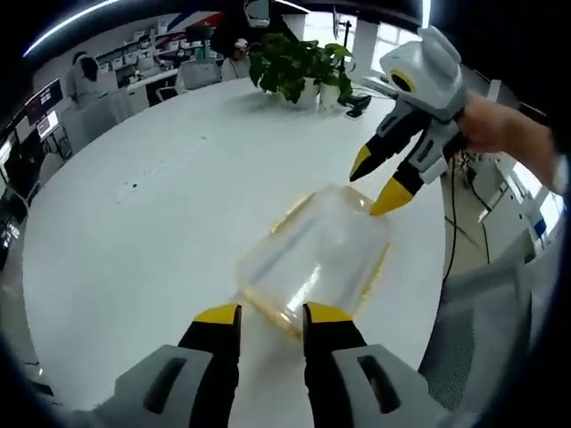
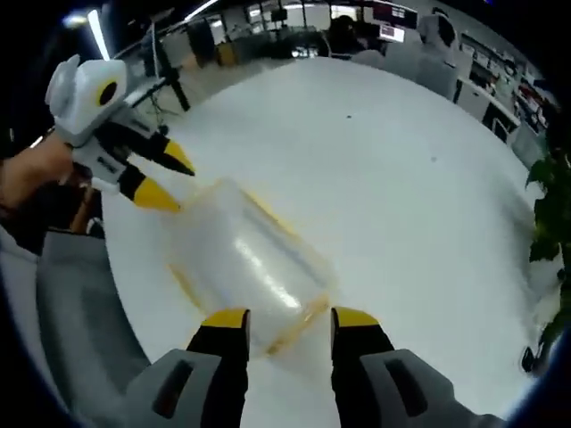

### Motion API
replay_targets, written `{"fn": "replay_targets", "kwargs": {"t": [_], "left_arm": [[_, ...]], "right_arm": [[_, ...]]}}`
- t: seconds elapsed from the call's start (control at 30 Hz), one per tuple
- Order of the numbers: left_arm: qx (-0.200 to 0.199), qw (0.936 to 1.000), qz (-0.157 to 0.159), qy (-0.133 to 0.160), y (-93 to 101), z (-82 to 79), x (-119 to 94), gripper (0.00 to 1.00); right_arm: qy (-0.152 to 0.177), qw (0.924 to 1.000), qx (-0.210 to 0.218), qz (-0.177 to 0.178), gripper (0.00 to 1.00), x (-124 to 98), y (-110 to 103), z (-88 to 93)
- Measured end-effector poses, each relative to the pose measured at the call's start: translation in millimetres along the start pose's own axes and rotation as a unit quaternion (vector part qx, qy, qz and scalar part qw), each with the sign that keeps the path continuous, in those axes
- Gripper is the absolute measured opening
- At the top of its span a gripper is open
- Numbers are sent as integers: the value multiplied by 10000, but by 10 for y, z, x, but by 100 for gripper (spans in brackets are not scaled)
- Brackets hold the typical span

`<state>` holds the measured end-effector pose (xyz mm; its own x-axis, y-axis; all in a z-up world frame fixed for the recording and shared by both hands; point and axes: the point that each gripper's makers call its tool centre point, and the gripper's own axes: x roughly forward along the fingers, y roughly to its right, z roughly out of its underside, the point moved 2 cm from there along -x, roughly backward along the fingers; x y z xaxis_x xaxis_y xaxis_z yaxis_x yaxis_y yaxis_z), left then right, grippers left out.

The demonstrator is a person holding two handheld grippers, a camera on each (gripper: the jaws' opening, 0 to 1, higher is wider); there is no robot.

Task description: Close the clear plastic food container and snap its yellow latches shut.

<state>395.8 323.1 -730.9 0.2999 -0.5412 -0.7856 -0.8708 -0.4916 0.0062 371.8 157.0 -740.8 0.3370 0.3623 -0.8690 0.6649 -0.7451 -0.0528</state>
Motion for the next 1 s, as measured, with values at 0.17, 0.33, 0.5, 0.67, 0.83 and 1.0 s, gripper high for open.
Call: {"fn": "replay_targets", "kwargs": {"t": [0.17,0.33,0.5,0.67,0.83,1.0], "left_arm": [[446,9988,75,-172,25,-16,8,25],[849,9959,211,-212,68,-72,0,26],[1292,9906,422,-134,139,-130,8,24],[1761,9827,555,-113,206,-168,48,24],[1955,9784,648,-161,260,-183,101,21],[1992,9774,687,-149,270,-219,142,21]], "right_arm": [[-281,9974,-669,16,34,13,-35,-2],[-397,9941,-1008,-38,33,10,-72,-31],[-456,9899,-1338,-81,31,19,-89,-70],[-499,9864,-1559,-152,29,26,-116,-116],[-438,9837,-1734,-200,26,43,-130,-162],[-414,9829,-1778,-257,25,77,-143,-189]]}}
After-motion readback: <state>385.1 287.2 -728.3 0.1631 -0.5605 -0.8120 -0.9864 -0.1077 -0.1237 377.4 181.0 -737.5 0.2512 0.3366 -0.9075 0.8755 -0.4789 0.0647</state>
